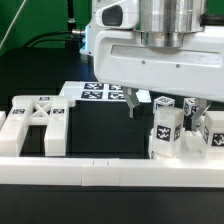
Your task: Assemble chair
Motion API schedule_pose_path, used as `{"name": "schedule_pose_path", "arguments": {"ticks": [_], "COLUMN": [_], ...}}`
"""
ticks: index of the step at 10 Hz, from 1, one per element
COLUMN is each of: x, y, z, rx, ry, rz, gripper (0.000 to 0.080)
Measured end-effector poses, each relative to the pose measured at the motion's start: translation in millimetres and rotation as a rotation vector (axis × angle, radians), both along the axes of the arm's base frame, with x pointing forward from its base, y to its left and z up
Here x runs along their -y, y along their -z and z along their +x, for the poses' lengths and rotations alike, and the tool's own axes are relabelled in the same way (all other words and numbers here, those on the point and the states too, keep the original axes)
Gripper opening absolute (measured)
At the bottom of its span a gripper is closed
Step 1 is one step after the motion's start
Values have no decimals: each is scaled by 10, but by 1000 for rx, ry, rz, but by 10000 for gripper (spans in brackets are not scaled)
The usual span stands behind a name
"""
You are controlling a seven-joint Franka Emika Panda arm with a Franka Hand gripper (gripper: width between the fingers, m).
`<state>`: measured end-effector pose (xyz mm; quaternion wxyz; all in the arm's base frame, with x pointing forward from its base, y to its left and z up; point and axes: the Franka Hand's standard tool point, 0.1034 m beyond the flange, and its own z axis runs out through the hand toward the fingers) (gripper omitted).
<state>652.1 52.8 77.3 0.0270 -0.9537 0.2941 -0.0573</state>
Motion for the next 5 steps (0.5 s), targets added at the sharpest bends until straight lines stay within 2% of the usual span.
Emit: {"name": "schedule_pose_path", "arguments": {"ticks": [1, 2, 3, 4, 5], "x": [-67, -63, -47, -43, -22], "y": [6, 2, 2, 3, 6], "z": [-14, -9, -7, -8, -12], "rx": [-3, -2, -2, -2, -3], "ry": [22, 23, 26, 26, 29], "rz": [4, 5, 5, 5, 3], "gripper": [637, 637, 454, 454, 295]}}
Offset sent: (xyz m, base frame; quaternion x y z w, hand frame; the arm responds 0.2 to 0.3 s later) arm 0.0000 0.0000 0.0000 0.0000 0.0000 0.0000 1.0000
